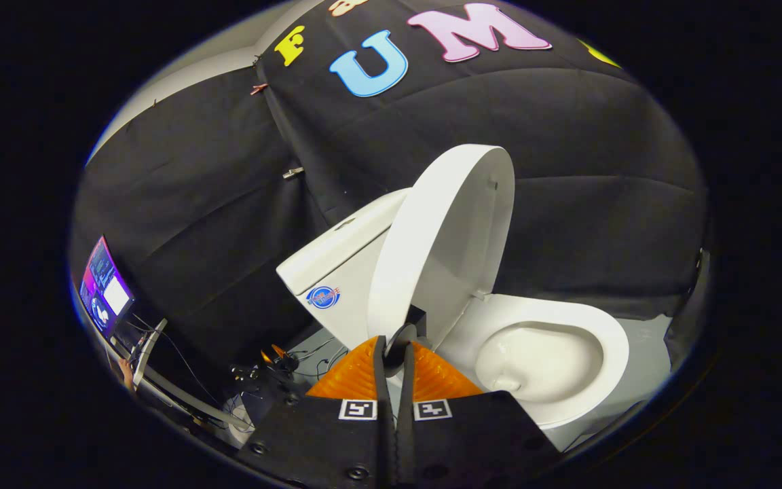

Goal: Open the toilet lid.

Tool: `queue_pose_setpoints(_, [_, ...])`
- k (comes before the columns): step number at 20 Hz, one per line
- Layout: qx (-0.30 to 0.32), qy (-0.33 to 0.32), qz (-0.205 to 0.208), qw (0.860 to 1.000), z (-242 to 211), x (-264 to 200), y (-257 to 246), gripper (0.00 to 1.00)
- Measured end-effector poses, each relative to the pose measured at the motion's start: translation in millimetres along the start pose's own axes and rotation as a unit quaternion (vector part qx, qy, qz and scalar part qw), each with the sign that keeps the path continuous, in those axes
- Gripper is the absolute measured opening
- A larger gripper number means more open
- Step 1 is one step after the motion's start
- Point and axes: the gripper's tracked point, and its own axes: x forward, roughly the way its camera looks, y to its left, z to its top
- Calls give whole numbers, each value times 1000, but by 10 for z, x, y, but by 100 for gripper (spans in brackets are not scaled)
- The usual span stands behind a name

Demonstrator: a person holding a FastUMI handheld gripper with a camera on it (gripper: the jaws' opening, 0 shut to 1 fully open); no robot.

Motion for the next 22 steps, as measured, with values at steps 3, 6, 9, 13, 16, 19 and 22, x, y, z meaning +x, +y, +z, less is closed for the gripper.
queue_pose_setpoints(3, [-45,-5,1,999,59,151,207,5])
queue_pose_setpoints(6, [-78,-6,2,997,108,318,418,5])
queue_pose_setpoints(9, [-91,-2,18,996,156,525,625,5])
queue_pose_setpoints(13, [-124,-1,24,992,136,823,890,5])
queue_pose_setpoints(16, [-149,3,27,988,81,1019,1056,7])
queue_pose_setpoints(19, [-191,5,41,981,-14,1158,1217,26])
queue_pose_setpoints(22, [-257,-20,19,966,-43,1235,1181,45])
